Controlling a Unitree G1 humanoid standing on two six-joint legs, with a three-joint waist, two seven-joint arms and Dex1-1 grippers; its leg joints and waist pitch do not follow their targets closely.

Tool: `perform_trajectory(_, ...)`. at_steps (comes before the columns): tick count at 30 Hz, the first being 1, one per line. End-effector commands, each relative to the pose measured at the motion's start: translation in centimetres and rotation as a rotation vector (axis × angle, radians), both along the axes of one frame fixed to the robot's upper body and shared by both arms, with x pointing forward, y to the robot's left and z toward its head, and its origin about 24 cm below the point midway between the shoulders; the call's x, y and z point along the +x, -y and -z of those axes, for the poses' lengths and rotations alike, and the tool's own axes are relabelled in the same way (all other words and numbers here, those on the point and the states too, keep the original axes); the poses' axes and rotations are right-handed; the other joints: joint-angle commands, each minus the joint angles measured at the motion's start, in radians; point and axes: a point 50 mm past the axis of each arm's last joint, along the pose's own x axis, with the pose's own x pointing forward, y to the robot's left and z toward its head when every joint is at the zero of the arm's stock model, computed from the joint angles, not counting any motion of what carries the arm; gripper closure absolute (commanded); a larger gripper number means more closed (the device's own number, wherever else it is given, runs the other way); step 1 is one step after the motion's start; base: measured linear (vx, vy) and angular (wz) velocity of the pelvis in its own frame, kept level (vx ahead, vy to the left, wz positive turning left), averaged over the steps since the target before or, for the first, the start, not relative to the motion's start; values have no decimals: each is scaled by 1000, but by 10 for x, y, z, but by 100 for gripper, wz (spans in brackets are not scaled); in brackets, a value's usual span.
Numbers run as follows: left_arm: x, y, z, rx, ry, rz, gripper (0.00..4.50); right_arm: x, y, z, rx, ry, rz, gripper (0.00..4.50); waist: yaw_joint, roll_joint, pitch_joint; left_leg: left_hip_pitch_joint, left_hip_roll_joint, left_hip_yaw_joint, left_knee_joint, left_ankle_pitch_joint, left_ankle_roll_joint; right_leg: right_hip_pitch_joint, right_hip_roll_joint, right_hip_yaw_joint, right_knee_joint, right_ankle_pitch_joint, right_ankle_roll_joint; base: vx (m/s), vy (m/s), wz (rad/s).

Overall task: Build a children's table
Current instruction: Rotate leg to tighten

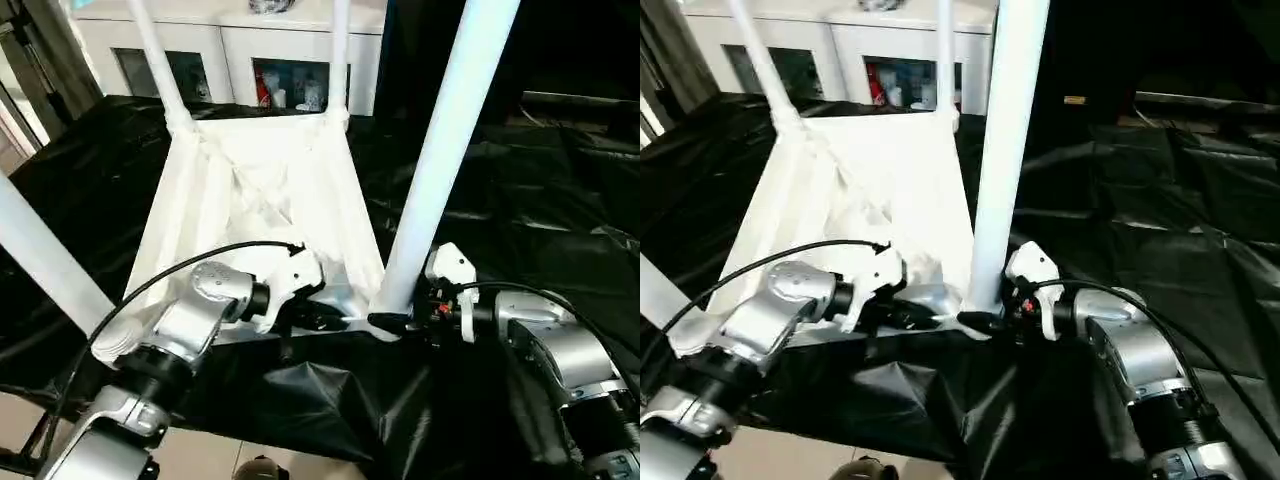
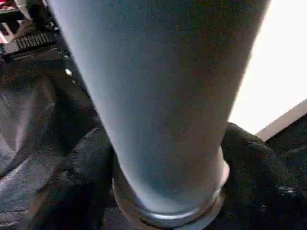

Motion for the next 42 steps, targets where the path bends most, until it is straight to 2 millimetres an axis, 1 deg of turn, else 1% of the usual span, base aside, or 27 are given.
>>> perform_trajectory(1, -6, 8, -6, -37, -4, 81, 450, -4, -4, 3, 2, -26, -24, 159, 1, -20, -69, 14, 56, -14, -60, -102, 86, 50, -74, 37, -61, -30, -253, 0, 0, 0)
perform_trajectory(4, -7, 7, -6, -35, -7, 82, 450, -5, -5, 3, 0, -34, -41, 167, 1, -21, -70, 13, 55, -13, -58, -91, 91, 50, -73, 36, -58, -15, -256, 0, 0, 0)
perform_trajectory(9, -6, 7, -5, -36, -6, 65, 450, -6, -5, 4, 10, -37, -34, 176, 2, -21, -70, 14, 54, -13, -57, -95, 88, 50, -73, 36, -59, -27, -255, 0, 0, 0)
perform_trajectory(11, -4, 9, -5, -42, -6, 38, 450, -6, -7, 5, 17, -32, -11, 176, 1, -22, -70, 14, 54, -13, -57, -91, 88, 49, -72, 37, -58, -25, -253, 0, 0, 0)
perform_trajectory(13, 1, 12, -5, -53, 4, -18, 450, -2, -10, 10, 25, -22, 60, 176, -1, -22, -69, 14, 54, -13, -58, -99, 85, 48, -72, 36, -60, -41, -252, 0, 0, 0)
perform_trajectory(14, 10, 21, -4, -61, 29, -116, 450, 7, -16, 20, 52, -35, 229, 176, -3, -22, -64, 15, 53, -14, -61, -128, 69, 47, -74, 37, -67, -88, -247, 0, 0, 0)
perform_trajectory(15, 10, 21, -4, -61, 29, -116, 450, 7, -16, 20, 52, -35, 229, 177, -8, -23, -62, 13, 49, -12, -63, -138, 61, 45, -73, 38, -71, -116, -242, 0, 0, 0)
perform_trajectory(16, 15, 25, -3, -60, 41, -159, 450, 11, -19, 26, 63, -50, 322, 177, -11, -24, -62, 18, 50, -16, -68, -175, 35, 46, -77, 37, -78, -187, -228, 0, 0, 0)
perform_trajectory(17, 24, 38, -2, -56, 57, -241, 450, 18, -27, 37, 68, -82, 488, 177, -15, -22, -60, 17, 48, -16, -70, -184, 23, 44, -76, 37, -79, -210, -222, 0, 0, 0)
perform_trajectory(18, 27, 41, -3, -55, 59, -263, 450, 19, -30, 40, 66, -93, 524, 177, -23, -20, -56, 21, 46, -18, -77, -229, -4, 39, -77, 37, -89, -286, -205, 0, 0, 0)
perform_trajectory(19, 28, 44, -3, -55, 60, -275, 450, 19, -31, 42, 63, -100, 543, 178, -28, -24, -57, 23, 47, -23, -81, -256, -23, 46, -80, 35, -92, -338, -181, 0, 0, 0)
perform_trajectory(20, 28, 45, -3, -57, 59, -279, 450, 20, -32, 42, 61, -100, 552, 178, -29, -24, -58, 22, 48, -23, -81, -257, -23, 46, -79, 36, -93, -334, -173, 0, 0, 0)
perform_trajectory(21, 30, 55, -4, -66, 56, -296, 450, 22, -38, 45, 45, -98, 599, 178, -31, -20, -55, 23, 49, -21, -82, -264, -21, 40, -77, 40, -96, -322, -164, 0, 0, 0)
perform_trajectory(22, 31, 64, -6, -74, 56, -306, 450, 23, -43, 47, 36, -91, 616, 178, -30, -20, -55, 25, 47, -20, -82, -272, -20, 37, -77, 41, -98, -324, -162, 0, 0, 0)
perform_trajectory(23, 32, 71, -7, -79, 55, -309, 450, 24, -48, 48, 32, -89, 633, 178, -32, -19, -55, 25, 46, -22, -84, -282, -24, 40, -77, 41, -99, -328, -158, 0, 0, 0)
perform_trajectory(24, 31, 78, -8, -84, 55, -305, 450, 25, -53, 47, 36, -91, 648, 178, -31, -14, -56, 27, 48, -23, -85, -290, -29, 39, -78, 41, -98, -323, -157, 0, 0, 0)
perform_trajectory(25, 31, 78, -8, -84, 55, -305, 450, 25, -53, 47, 36, -91, 648, 178, -32, -16, -57, 28, 48, -23, -85, -292, -30, 38, -77, 42, -98, -315, -159, 0, 0, 0)
perform_trajectory(26, 31, 81, -9, -87, 56, -303, 450, 26, -55, 46, 37, -90, 649, 178, -31, -17, -58, 25, 48, -24, -86, -288, -26, 44, -77, 41, -96, -288, -161, 0, 0, 0)
perform_trajectory(27, 29, 89, -10, -98, 55, -285, 450, 28, -61, 44, 39, -72, 642, 178, -30, -5, -57, 26, 49, -25, -86, -291, -26, 41, -77, 42, -95, -279, -162, 0, 0, 0)
perform_trajectory(28, 29, 91, -10, -102, 55, -279, 450, 28, -63, 43, 46, -69, 637, 178, -33, -10, -58, 26, 47, -24, -86, -289, -24, 44, -75, 41, -96, -260, -164, 0, 0, 0)
perform_trajectory(30, 28, 95, -11, -112, 54, -258, 450, 30, -65, 40, 71, -61, 626, 108, -32, -12, -59, 27, 46, -22, -86, -282, -20, 45, -75, 42, -96, -242, -168, 0, 0, 0)
perform_trajectory(31, 28, 95, -10, -115, 54, -249, 450, 30, -64, 38, 82, -59, 615, 108, -31, -12, -61, 24, 46, -22, -85, -265, -13, 49, -76, 41, -94, -219, -172, 0, 0, 0)
perform_trajectory(32, 28, 95, -10, -116, 54, -246, 450, 30, -64, 37, 82, -53, 610, 98, -30, -12, -61, 24, 47, -22, -84, -256, -7, 48, -75, 41, -93, -202, -176, 0, 0, 0)
perform_trajectory(34, 28, 89, -10, -116, 55, -230, 450, 31, -57, 33, 69, -7, 584, 98, -29, -13, -62, 23, 47, -21, -83, -245, 1, 51, -76, 40, -92, -186, -180, 0, 0, 0)
perform_trajectory(38, 27, 77, -10, -111, 56, -198, 450, 29, -48, 23, 87, 20, 467, 98, -26, -16, -63, 22, 49, -20, -81, -213, 26, 57, -76, 38, -88, -139, -193, 0, 0, 0)
perform_trajectory(40, 23, 67, -10, -122, 58, -138, 450, 23, -38, 15, 80, 40, 325, 98, -23, -18, -63, 21, 51, -19, -79, -193, 45, 58, -77, 37, -86, -106, -205, 0, 0, 0)
perform_trajectory(42, 20, 61, -11, -135, 56, -96, 450, 19, -30, 12, 57, 50, 254, 98, -21, -18, -63, 19, 52, -19, -78, -181, 55, 59, -76, 36, -84, -88, -207, 0, 0, 0)
